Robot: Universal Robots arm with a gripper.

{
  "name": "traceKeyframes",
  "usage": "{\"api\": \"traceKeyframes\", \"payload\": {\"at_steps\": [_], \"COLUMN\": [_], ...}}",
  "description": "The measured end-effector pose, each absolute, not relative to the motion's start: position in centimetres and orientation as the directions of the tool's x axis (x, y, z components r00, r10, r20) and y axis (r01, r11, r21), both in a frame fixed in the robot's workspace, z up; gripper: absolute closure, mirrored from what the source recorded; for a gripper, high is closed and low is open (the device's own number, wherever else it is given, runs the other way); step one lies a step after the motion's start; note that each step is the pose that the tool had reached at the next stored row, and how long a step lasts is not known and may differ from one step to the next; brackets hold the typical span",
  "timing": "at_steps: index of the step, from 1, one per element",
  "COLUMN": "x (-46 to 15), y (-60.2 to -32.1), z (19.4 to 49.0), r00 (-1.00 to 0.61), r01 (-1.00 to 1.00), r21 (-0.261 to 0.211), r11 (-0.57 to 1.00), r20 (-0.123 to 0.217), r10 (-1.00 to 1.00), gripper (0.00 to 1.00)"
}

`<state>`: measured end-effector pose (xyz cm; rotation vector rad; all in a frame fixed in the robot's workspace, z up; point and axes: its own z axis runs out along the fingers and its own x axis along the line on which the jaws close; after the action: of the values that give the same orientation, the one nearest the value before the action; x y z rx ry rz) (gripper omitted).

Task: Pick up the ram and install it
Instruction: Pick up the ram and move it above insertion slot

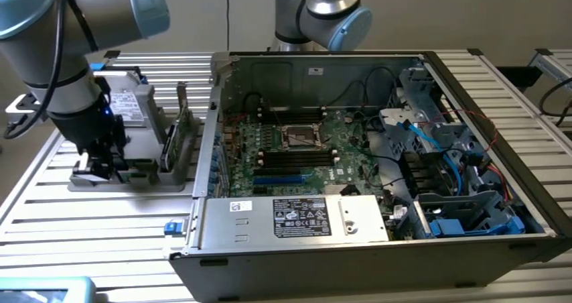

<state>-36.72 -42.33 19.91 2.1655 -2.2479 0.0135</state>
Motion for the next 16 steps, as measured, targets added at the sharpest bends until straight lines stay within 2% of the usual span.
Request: {"api": "traceKeyframes", "payload": {"at_steps": [4,5,6,7,8,10,16], "x": [-36.7,-36.7,-36.7,-36.7,-36.7,-36.7,-36.7], "y": [-42.3,-42.3,-42.3,-42.3,-42.3,-42.3,-42.3], "z": [19.6,19.6,19.6,19.7,20.0,20.9,23.6], "r00": [-0.037,-0.037,-0.037,-0.037,-0.037,-0.037,-0.037], "r01": [-0.999,-0.999,-0.999,-0.999,-0.999,-0.999,-0.999], "r21": [0.008,0.008,0.008,0.008,0.008,0.008,0.008], "r11": [0.037,0.037,0.037,0.038,0.038,0.038,0.037], "r20": [0.021,0.021,0.021,0.021,0.021,0.02,0.021], "r10": [-0.999,-0.999,-0.999,-0.999,-0.999,-0.999,-0.999], "gripper": [0.64,0.7,0.7,0.76,0.76,0.87,0.87]}}
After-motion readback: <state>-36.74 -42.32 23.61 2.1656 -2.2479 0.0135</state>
